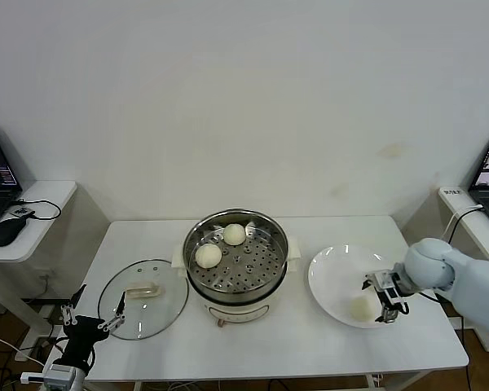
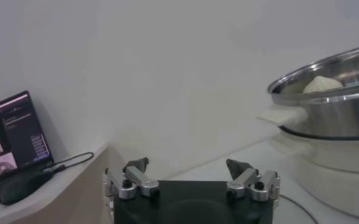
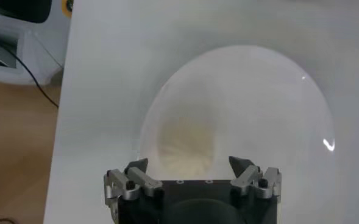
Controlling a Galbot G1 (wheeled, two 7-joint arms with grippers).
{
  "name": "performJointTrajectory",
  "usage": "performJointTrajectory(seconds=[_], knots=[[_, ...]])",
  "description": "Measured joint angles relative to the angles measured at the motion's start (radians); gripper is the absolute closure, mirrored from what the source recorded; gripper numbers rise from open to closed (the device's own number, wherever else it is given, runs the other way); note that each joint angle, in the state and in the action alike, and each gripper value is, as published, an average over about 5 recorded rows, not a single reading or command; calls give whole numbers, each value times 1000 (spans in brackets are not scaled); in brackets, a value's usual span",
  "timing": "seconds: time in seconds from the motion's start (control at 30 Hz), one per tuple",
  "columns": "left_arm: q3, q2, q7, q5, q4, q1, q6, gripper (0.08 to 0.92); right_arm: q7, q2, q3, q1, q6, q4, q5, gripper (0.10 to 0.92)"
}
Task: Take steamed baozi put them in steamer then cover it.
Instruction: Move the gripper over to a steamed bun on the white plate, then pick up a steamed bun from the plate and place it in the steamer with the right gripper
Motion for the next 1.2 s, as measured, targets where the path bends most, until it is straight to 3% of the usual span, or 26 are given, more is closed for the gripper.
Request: performJointTrajectory(seconds=[0.2, 0.7, 1.2], knots=[[-1, 1, -1, 0, 2, 0, -1, 177, -2, 26, 8, -12, -4, -40, 4, 217], [-1, -2, -2, -1, 3, 0, -2, 177, -18, 62, 16, -23, -20, -76, 22, 431], [-5, 4, -2, -12, -2, -8, -2, 177, -44, 20, -18, 85, -29, -32, 79, 440]])
